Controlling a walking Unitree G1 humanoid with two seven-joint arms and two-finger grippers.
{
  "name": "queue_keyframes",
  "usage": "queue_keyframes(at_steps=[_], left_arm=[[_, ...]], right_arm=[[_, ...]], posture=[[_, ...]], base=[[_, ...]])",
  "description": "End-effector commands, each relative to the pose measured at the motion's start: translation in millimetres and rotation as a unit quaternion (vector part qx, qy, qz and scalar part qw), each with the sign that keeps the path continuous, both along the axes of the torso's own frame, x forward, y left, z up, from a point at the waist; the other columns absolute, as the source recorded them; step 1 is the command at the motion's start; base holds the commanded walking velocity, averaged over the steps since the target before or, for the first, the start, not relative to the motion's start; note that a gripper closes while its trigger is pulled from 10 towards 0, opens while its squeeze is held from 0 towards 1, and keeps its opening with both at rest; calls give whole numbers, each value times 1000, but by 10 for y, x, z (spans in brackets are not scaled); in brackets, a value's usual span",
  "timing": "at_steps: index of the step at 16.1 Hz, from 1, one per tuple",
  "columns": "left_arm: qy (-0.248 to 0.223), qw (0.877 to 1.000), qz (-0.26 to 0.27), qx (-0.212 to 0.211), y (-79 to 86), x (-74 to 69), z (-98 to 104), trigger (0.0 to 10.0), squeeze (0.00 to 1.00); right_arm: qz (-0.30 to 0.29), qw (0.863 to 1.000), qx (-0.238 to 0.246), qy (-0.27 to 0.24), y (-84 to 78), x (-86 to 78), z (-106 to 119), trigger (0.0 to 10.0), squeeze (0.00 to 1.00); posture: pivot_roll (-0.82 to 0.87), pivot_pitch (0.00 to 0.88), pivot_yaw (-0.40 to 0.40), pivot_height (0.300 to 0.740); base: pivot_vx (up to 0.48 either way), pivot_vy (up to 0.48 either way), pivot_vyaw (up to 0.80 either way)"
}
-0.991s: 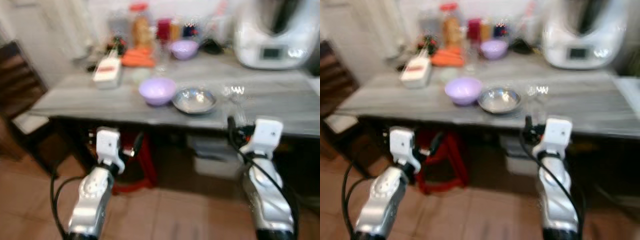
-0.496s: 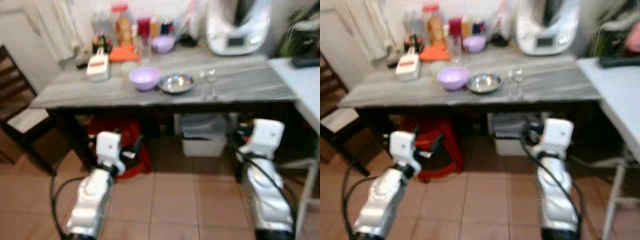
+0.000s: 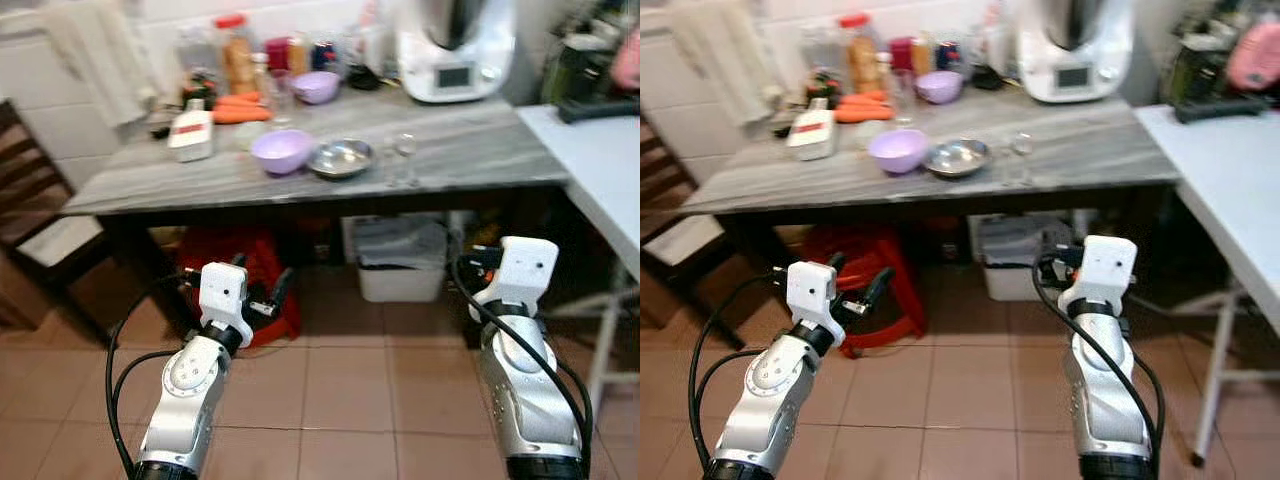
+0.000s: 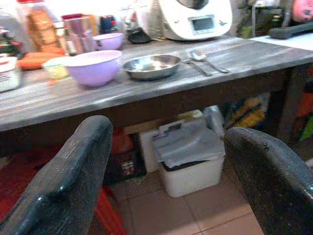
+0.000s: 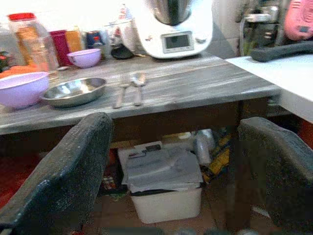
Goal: Setting the table
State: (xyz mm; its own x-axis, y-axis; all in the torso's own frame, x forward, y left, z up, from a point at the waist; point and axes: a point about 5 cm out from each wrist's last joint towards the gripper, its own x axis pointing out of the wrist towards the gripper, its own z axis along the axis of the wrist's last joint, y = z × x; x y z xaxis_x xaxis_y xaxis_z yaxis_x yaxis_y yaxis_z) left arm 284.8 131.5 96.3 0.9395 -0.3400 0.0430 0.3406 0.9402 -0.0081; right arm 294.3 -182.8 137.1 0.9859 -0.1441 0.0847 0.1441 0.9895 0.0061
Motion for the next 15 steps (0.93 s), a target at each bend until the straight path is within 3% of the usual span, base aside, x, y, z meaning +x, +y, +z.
queue_keyframes(at_steps=[1, 7, 15], left_arm=[[-1, 1000, 1, 4, 19, 18, 10, 10000, 0], [-7, 1000, 2, -2, 9, 31, 51, 10000, 0], [-3, 1000, -4, -3, -8, 19, 39, 10000, 0]], right_arm=[[3, 1000, -1, -2, 19, 7, 11, 10000, 0], [3, 1000, -1, 3, 31, -3, -12, 10000, 0], [4, 1000, -1, 5, 50, -7, -25, 10000, 0]], posture=[[-89, 0, 130, 740], [-88, 0, 131, 740], [-86, 0, 138, 740]], base=[[0, -326, 0], [0, -345, 0], [0, -480, 0]])
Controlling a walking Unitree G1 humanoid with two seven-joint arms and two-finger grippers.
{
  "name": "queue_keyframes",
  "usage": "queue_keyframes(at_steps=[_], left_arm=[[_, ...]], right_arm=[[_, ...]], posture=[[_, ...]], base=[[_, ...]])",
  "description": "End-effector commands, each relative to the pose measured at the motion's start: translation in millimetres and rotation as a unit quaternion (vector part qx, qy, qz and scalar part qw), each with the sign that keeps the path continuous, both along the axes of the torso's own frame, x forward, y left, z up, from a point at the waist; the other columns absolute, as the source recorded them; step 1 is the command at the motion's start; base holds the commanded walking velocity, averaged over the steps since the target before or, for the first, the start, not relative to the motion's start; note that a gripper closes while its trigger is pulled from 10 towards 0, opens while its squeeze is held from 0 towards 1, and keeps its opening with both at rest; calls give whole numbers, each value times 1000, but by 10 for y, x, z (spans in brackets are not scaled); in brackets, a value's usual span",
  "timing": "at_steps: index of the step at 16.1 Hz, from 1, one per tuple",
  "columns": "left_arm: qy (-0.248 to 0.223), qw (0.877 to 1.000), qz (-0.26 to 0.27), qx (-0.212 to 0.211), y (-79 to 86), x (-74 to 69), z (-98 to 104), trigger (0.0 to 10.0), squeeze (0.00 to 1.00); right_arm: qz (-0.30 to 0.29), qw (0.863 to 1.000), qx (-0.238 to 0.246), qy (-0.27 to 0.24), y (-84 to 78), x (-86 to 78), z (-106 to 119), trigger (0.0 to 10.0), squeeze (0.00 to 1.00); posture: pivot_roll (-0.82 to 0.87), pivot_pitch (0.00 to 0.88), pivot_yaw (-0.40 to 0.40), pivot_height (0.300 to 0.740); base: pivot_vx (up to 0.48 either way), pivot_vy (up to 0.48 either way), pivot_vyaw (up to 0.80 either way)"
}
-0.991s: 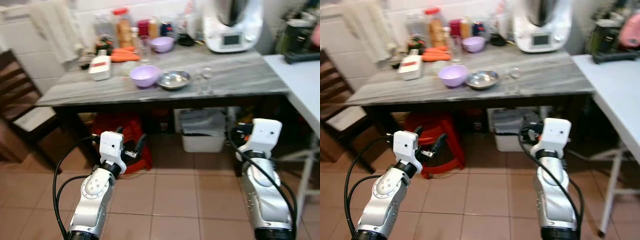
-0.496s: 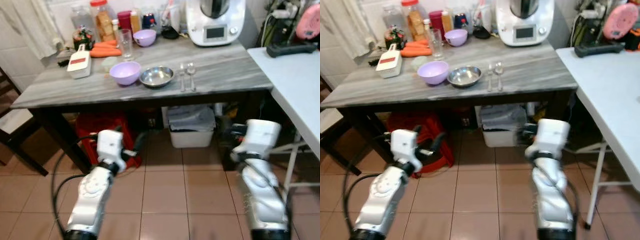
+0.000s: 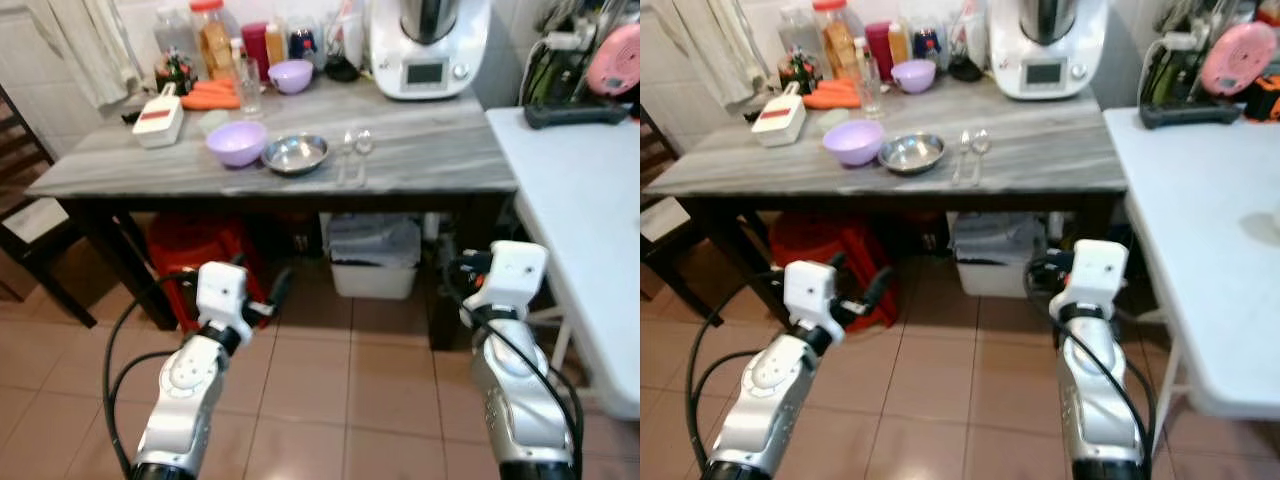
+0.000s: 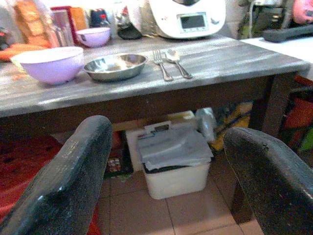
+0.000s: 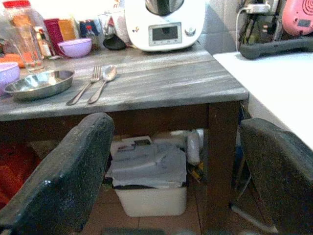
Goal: Setting the table
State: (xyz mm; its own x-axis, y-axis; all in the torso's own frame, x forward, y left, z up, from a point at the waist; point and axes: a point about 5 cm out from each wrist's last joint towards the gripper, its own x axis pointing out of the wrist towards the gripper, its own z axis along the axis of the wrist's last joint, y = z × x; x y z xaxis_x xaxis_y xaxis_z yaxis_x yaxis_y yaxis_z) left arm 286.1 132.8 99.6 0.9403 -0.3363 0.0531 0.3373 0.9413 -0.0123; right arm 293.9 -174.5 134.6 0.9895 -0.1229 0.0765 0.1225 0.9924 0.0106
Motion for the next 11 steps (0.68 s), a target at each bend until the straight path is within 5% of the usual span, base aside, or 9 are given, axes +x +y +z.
queue_keyframes(at_steps=[1, 11], left_arm=[[2, 1000, -7, 0, -29, 9, 7, 10000, 0], [-1, 1000, -15, -1, -55, 51, 19, 10000, 0]], right_arm=[[-7, 1000, -4, 1, -32, 2, 0, 10000, 0], [-10, 1000, -4, -7, -29, 29, 24, 10000, 0]], posture=[[-85, 0, 139, 740], [-88, 0, 148, 740]], base=[[0, -480, 0], [0, -457, 0]])
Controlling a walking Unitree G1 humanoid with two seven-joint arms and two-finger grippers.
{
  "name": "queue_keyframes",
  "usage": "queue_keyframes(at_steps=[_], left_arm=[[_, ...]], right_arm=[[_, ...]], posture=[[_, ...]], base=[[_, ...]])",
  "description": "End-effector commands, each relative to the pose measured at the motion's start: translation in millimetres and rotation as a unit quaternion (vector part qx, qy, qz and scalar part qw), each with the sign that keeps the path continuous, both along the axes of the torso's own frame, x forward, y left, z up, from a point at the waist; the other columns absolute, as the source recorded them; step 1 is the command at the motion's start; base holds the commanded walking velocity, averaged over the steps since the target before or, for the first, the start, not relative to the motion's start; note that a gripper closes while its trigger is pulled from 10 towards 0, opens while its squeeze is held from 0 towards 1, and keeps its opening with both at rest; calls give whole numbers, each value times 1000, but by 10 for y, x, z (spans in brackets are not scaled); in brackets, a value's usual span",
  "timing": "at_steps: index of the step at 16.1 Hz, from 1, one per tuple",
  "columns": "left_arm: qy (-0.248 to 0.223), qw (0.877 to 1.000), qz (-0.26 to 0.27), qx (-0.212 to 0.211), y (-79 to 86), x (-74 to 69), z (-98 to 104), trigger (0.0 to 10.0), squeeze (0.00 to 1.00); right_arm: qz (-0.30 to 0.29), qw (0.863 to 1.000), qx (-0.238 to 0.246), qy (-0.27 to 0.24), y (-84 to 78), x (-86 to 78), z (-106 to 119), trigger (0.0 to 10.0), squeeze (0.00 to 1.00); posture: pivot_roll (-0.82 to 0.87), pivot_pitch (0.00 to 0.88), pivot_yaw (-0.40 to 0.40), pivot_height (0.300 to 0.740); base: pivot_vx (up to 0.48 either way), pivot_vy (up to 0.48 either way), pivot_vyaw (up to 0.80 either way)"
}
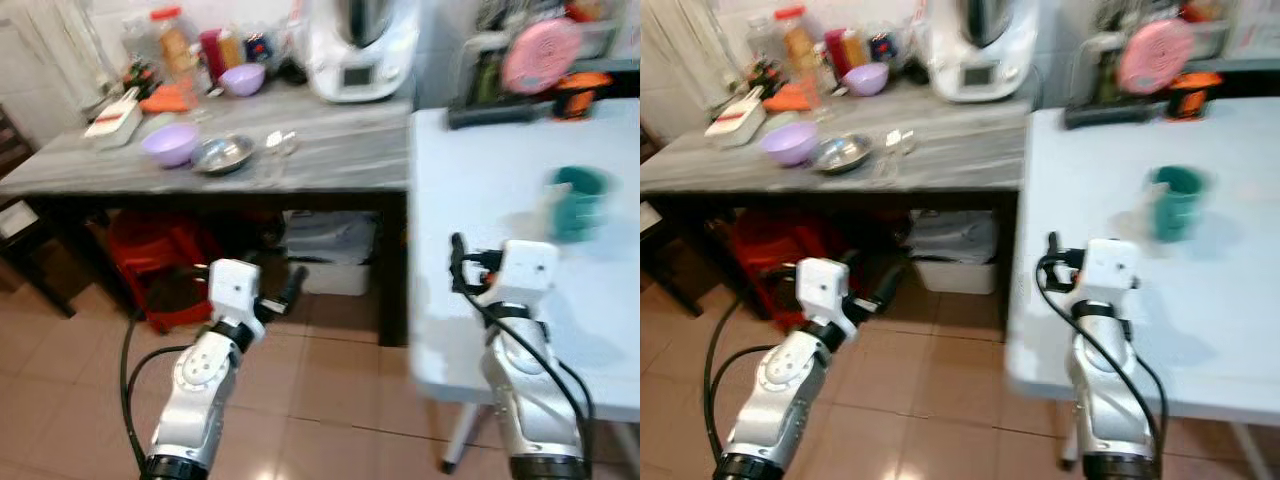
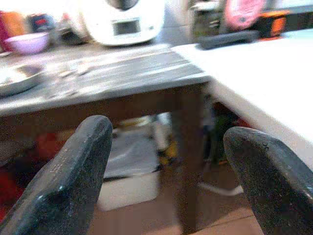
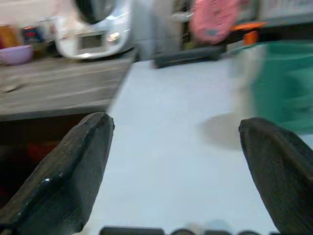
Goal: Setting the table
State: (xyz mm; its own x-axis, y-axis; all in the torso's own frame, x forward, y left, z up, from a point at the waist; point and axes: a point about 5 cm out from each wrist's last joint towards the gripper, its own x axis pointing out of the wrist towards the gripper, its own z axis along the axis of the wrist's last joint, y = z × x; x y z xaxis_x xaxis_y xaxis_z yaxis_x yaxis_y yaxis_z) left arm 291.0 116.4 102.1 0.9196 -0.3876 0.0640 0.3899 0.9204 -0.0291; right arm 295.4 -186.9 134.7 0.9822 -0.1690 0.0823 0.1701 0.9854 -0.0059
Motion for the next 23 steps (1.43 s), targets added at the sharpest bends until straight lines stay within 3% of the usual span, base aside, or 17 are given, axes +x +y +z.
queue_keyframes(at_steps=[1, 8, 12, 19, 21, 23], left_arm=[[2, 1000, 12, 9, 103, -1, -13, 10000, 0], [6, 1000, 4, 11, 89, -11, -40, 10000, 0], [14, 1000, -5, 6, 74, -30, -79, 10000, 0], [26, 996, -83, -22, 20, -171, -180, 10000, 0], [29, 987, -158, -26, -72, -296, -224, 10000, 0], [29, 981, -187, -49, -109, -346, -199, 10000, 0]], right_arm=[[14, 1000, 3, -5, 89, 3, 13, 10000, 0], [15, 1000, 1, -4, 98, -5, -3, 10000, 0], [19, 1000, -1, -1, 105, 2, -14, 10000, 0], [36, 999, -22, 7, 72, 52, -21, 10000, 0], [57, 998, -25, 25, 74, 146, -52, 10000, 0], [68, 996, -41, 37, 79, 235, -63, 10000, 0]], posture=[[-88, 0, 149, 740], [-87, 0, 151, 740], [-87, 0, 150, 740], [-87, 0, 139, 740], [-98, 0, 143, 740], [-98, 0, 142, 740]], base=[[0, -360, 0], [0, -346, 0], [0, 0, 0], [0, 0, 0], [0, 0, 0], [0, 0, 0]])
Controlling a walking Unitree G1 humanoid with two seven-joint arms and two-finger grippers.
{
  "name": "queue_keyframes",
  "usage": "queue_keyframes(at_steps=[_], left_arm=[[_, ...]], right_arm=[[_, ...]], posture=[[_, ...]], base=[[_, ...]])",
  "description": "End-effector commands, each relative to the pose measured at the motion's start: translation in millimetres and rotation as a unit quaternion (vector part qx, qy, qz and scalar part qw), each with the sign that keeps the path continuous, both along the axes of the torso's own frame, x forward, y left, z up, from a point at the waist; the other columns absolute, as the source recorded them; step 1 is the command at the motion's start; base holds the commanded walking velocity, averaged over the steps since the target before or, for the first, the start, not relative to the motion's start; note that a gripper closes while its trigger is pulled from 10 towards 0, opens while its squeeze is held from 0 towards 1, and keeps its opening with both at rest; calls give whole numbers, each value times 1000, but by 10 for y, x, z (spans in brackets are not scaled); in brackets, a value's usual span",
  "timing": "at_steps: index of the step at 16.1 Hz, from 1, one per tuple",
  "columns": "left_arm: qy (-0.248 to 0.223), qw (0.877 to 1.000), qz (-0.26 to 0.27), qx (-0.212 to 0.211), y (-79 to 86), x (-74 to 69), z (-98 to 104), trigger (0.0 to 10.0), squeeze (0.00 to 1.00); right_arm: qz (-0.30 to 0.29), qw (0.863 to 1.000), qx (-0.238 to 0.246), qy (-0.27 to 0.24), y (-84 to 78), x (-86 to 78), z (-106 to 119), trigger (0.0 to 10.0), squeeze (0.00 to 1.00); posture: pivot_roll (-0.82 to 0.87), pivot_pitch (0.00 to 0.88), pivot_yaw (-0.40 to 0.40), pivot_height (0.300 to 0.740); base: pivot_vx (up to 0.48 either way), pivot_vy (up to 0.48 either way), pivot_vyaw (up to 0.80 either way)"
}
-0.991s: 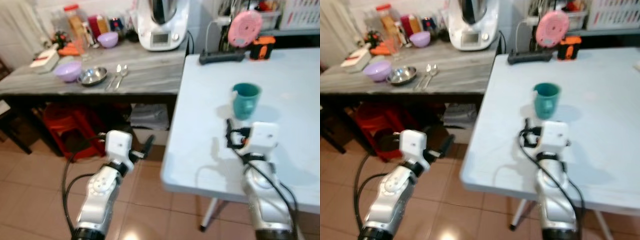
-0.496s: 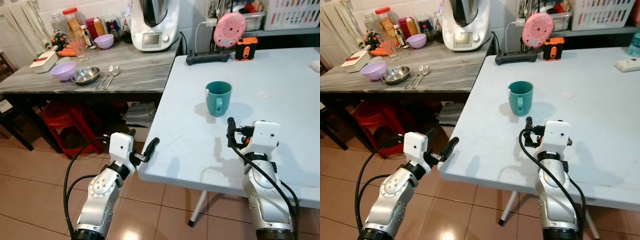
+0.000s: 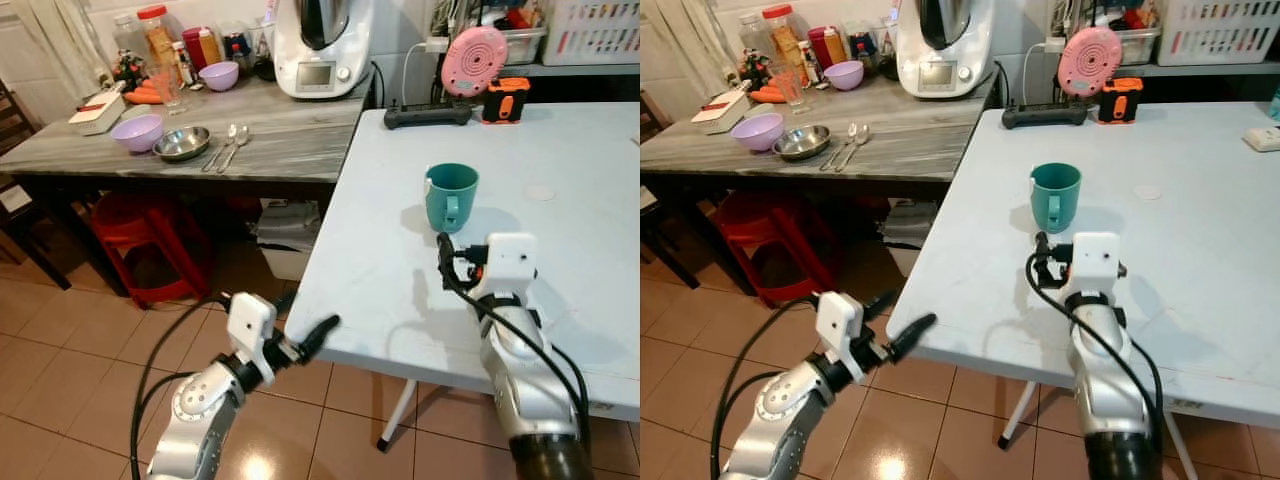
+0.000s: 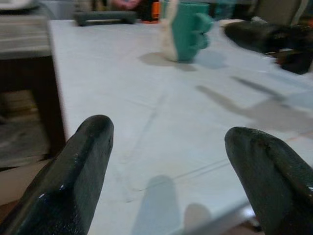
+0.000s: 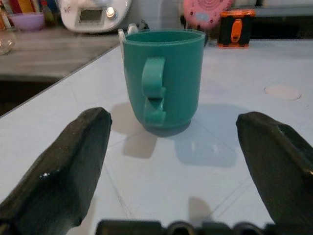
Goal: Setting the table
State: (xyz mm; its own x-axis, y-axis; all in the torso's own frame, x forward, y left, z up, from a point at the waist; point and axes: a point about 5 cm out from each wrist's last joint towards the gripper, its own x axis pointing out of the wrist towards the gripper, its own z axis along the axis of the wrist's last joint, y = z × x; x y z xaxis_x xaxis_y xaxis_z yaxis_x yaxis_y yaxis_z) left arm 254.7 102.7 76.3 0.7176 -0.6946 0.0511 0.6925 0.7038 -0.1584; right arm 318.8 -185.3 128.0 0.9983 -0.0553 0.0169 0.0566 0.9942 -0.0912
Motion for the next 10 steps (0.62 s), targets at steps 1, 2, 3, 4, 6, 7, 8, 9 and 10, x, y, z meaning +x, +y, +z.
queue_keyframes(at_steps=[1, 2, 3, 4, 6, 7, 8, 9, 10], left_arm=[[-13, 1000, -18, -4, 9, -4, 74, 10000, 0], [-15, 1000, -19, 1, 11, -1, 74, 10000, 0], [-21, 999, -23, 10, 22, 6, 75, 10000, 0], [-22, 999, -24, 11, 35, 14, 79, 10000, 0], [-21, 1000, -21, 11, 62, 16, 88, 10000, 0], [-20, 1000, -19, 11, 67, 10, 87, 10000, 0], [-19, 1000, -19, 11, 68, 3, 86, 10000, 0], [-19, 1000, -19, 10, 70, -4, 89, 10000, 0], [-18, 1000, -21, 9, 64, -19, 92, 10000, 0]], right_arm=[[11, 1000, -4, 7, 36, 98, 28, 10000, 0], [11, 1000, -8, 10, 26, 132, 39, 10000, 0], [11, 1000, -10, 8, 0, 201, 73, 10000, 0], [11, 1000, -12, 8, -13, 247, 94, 10000, 0], [12, 1000, -24, 15, -31, 334, 106, 10000, 0], [13, 999, -30, 20, -32, 368, 109, 10000, 0], [16, 999, -38, 17, -31, 400, 126, 10000, 0], [16, 999, -41, 13, -36, 426, 153, 10000, 0], [16, 999, -41, 14, -48, 466, 177, 10000, 0]], posture=[[-93, 0, 137, 740], [-92, 0, 136, 740], [-86, 7, 129, 740], [-80, 12, 125, 740], [-74, 20, 120, 740], [-72, 27, 118, 740], [-69, 35, 116, 740], [-67, 42, 115, 740], [-66, 49, 115, 740]], base=[[0, 0, 0], [0, 0, 0], [0, 0, 0], [0, 0, 0], [0, 0, 0], [0, 0, 0], [0, 0, 0], [0, 0, 0], [0, 0, 0]])
